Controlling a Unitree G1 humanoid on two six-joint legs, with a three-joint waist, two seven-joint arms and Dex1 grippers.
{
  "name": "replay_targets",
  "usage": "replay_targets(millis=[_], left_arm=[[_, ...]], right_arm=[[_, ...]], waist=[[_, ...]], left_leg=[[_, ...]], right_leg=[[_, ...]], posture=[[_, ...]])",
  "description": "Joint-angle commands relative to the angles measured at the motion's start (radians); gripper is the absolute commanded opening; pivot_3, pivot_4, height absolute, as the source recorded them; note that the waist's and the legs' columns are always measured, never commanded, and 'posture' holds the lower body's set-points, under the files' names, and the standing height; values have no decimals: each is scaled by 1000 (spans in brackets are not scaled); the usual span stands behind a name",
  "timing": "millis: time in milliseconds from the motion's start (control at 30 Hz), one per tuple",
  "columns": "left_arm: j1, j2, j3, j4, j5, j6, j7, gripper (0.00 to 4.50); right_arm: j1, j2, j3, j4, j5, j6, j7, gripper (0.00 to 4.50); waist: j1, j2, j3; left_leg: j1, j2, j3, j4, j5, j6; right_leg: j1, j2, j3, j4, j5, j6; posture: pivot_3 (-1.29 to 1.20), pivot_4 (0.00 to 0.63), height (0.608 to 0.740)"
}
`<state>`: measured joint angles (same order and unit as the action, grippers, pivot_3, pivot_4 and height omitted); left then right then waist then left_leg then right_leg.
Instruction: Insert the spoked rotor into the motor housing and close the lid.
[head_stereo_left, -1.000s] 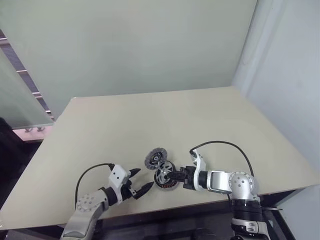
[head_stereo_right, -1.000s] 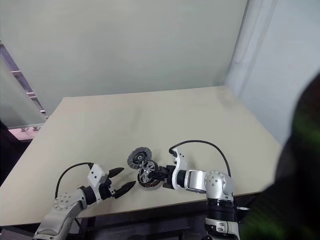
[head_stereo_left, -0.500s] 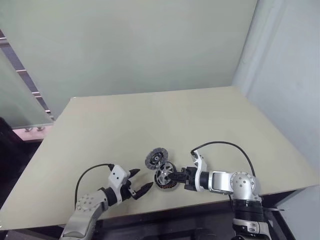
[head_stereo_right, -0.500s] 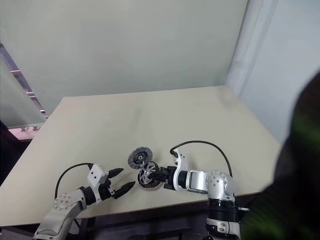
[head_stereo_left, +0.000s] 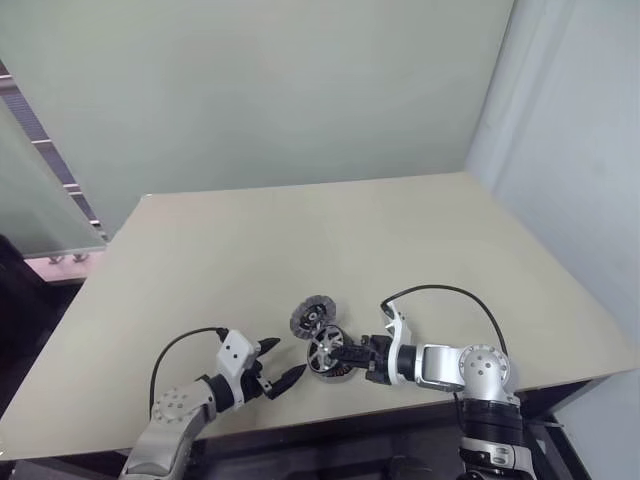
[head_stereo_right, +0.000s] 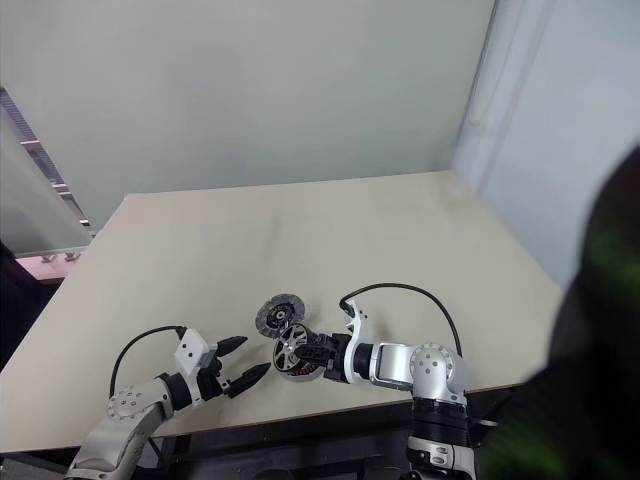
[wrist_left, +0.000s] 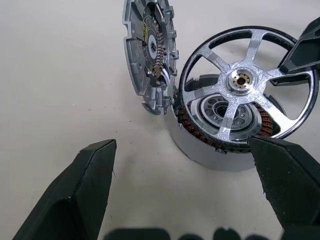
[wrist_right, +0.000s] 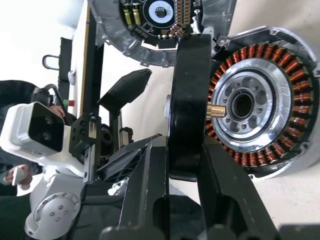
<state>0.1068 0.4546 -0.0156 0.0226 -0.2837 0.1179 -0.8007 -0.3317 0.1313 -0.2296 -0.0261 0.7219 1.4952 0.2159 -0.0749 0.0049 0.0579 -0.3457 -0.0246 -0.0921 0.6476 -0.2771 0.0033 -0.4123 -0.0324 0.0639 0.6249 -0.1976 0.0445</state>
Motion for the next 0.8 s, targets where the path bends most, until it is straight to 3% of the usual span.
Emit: replay_targets(millis=[33, 267, 600, 800], left_arm=[[-14, 4, 12, -16, -2, -15, -2, 4500], [-15, 2, 12, -17, 0, -16, 2, 4500], [-15, -4, 7, -12, 1, -21, 4, 4500], [-14, -6, 3, -8, 2, -25, 0, 4500]], right_arm=[[-6, 7, 8, -17, -14, -37, -12, 398], [-11, -15, 27, 6, -41, -62, -16, 397], [-11, -26, 23, -19, -44, -39, -29, 3859], [-17, -52, 25, -84, -29, -5, -25, 3859]], waist=[[0, 0, 0], [0, 0, 0], [0, 0, 0], [0, 0, 0]], left_leg=[[0, 0, 0, 0, 0, 0], [0, 0, 0, 1, 0, 0], [1, 0, 0, 1, 0, 0], [0, 0, 0, 2, 0, 0]], right_leg=[[0, 0, 0, 0, 0, 0], [0, 0, 0, 0, 0, 0], [1, 0, 0, 0, 0, 0], [1, 0, 0, 0, 0, 0]], posture=[[0, 0, 740], [0, 0, 740], [0, 0, 740], [0, 0, 740]])
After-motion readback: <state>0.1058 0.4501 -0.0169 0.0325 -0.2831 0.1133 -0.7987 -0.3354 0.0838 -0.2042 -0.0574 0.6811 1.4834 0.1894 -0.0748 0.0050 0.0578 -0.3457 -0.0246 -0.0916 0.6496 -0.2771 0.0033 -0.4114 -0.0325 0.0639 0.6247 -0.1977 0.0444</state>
